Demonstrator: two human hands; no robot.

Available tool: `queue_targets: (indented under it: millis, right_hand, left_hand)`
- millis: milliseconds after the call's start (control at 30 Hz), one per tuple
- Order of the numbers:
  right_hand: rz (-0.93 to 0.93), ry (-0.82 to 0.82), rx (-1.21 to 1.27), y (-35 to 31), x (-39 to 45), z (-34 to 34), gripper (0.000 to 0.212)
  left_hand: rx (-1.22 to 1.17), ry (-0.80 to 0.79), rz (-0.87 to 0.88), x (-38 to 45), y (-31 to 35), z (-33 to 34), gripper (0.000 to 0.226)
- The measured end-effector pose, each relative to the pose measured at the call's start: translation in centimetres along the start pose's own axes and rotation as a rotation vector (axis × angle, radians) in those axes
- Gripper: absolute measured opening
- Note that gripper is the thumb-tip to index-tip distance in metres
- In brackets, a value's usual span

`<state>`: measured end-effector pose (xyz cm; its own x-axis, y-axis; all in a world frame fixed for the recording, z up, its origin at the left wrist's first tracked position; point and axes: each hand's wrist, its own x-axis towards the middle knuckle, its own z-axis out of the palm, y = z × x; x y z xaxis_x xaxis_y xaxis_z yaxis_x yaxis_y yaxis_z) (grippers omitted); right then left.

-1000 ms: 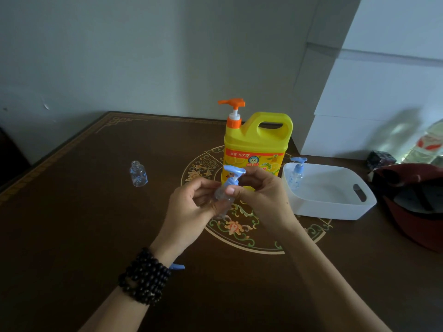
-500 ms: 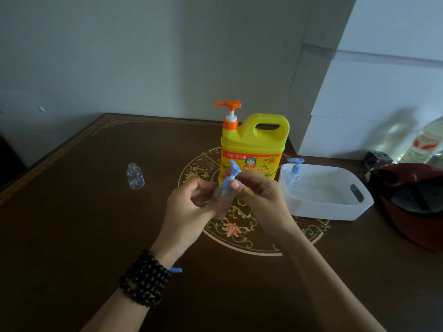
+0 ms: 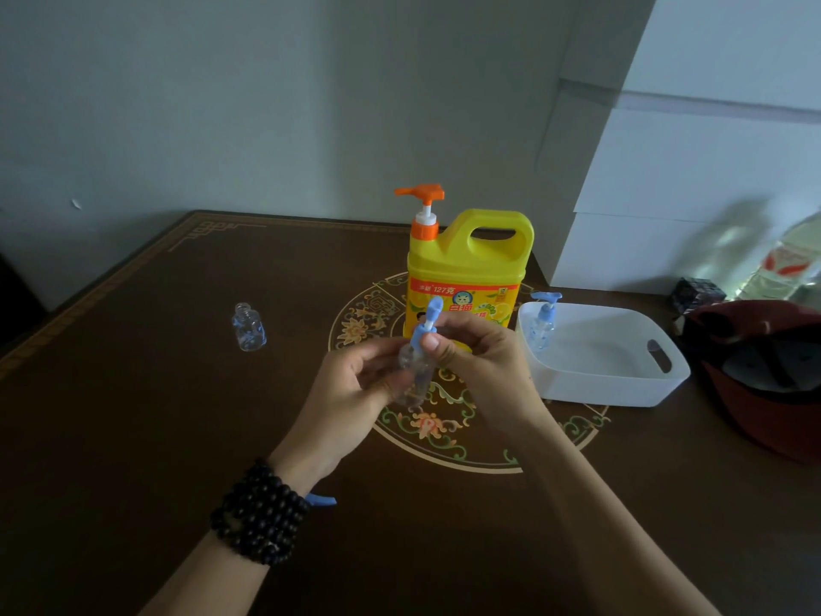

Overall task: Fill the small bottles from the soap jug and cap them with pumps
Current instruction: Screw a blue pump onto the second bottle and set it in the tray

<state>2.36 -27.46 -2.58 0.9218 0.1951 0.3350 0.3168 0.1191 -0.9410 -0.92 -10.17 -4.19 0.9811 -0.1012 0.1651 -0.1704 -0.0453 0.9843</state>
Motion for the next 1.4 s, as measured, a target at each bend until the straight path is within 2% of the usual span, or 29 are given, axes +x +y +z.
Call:
queue_targets:
  millis: [67, 133, 200, 367, 433, 533, 633, 700, 833, 967, 1167, 1333, 1400]
  right_hand:
    - [0.002, -0.083, -0.009, -0.2, -0.1, -0.4, 0.028]
    - [-0.006, -0.107, 0.007, -0.3, -0.1, -0.5, 0.023]
    - [-0.019, -0.059, 0.027, 0.0, -0.1, -0.2, 0.016]
    - [-0.022, 0.032, 0.01, 0.2, -0.1, 0.4, 0.02]
    - [-0.015, 0.01, 0.029, -0.5, -0.1, 0.1, 0.017]
    - [-0.036, -0.028, 0.013, -0.6, -0.2, -0.2, 0.018]
    - [-0.049, 0.034, -0.038, -0.2, -0.3, 0.6, 0.03]
    - [-0.045, 0.063, -0.044, -0.2, -0.3, 0.9, 0.029]
    - [-0.058, 0.05, -0.043, -0.5, -0.4, 0.4, 0.025]
    - [-0.063, 0.109, -0.077, -0.1, -0.5, 0.9, 0.031]
    - [-0.04, 0.087, -0.207, -0.7, -0.5, -0.8, 0.014]
    - [-0.01, 0.255, -0.334, -1.5, -0.4, -2.7, 0.025]
    - [-0.025, 0.32, -0.431, -2.1, -0.2, -3.8, 0.023]
  left_hand:
    - [0.003, -0.016, -0.011, 0.1, 0.2, 0.0, 0.035]
    - [0.006, -0.003, 0.003, 0.1, 0.4, 0.1, 0.037]
    - [0.047, 0.049, 0.043, 0.1, 0.5, 0.3, 0.037]
    - [0.219, 0.188, 0.115, 0.0, 0.3, 1.2, 0.036]
    - [0.166, 0.131, 0.08, 0.0, 0.6, 0.9, 0.037]
    - [0.094, -0.044, 0.021, 0.1, 0.9, 0.5, 0.033]
    - [0.214, 0.074, 0.067, 0.1, 0.7, 1.0, 0.034]
    - [0.289, 0.143, 0.089, 0.1, 0.7, 1.2, 0.037]
    - [0.24, 0.089, 0.081, 0.3, 0.6, 0.7, 0.042]
    - [0.283, 0.171, 0.104, 0.2, 0.7, 1.5, 0.038]
    - [0.276, 0.187, 0.083, 0.8, 0.7, 2.2, 0.033]
    - [0.335, 0.174, 0.159, 2.6, 1.1, 5.3, 0.037]
    - [0.309, 0.147, 0.159, 3.4, 1.2, 6.6, 0.039]
